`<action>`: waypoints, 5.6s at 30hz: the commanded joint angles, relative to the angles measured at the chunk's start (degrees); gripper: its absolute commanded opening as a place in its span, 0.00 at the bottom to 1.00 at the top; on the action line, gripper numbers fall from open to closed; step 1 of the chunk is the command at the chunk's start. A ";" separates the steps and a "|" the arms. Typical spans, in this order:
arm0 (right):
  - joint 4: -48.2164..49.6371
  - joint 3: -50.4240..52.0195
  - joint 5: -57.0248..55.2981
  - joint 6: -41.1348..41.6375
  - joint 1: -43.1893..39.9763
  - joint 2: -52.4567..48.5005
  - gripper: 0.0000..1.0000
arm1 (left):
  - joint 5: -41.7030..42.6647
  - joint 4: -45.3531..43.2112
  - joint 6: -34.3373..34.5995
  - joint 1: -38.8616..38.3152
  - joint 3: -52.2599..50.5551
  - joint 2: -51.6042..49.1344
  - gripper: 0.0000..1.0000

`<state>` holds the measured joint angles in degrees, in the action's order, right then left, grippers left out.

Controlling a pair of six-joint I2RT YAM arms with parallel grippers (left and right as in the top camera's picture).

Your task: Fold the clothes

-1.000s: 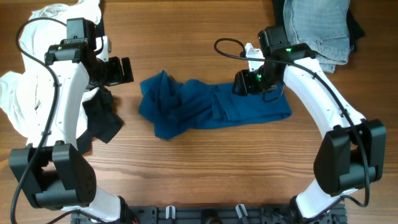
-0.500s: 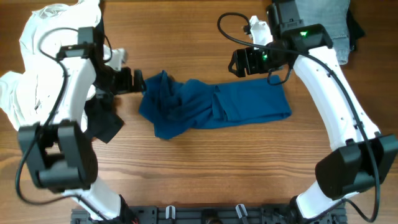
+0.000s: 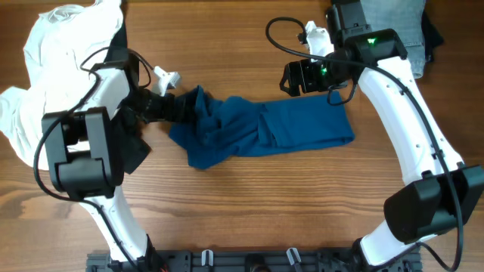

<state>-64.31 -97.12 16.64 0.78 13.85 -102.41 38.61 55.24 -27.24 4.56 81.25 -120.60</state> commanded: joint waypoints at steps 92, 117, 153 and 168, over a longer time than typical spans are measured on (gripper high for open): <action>24.87 21.88 9.18 11.23 -0.79 -19.63 0.04 | -8.26 -7.56 27.80 -30.05 10.27 14.73 0.04; 35.21 18.21 28.41 19.04 -12.96 -1.73 0.04 | -9.81 -17.33 32.89 -36.61 10.25 8.09 0.04; 28.20 18.82 1.88 18.56 -23.54 7.58 0.04 | -11.28 -16.79 32.89 -36.22 10.25 8.09 0.04; 28.39 18.82 -2.08 18.88 -30.29 1.11 0.04 | -11.28 -16.44 32.87 -36.22 10.25 8.09 0.04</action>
<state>-37.67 -76.01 25.47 9.87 -2.85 -100.25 36.88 34.20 1.15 -37.45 94.89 -110.85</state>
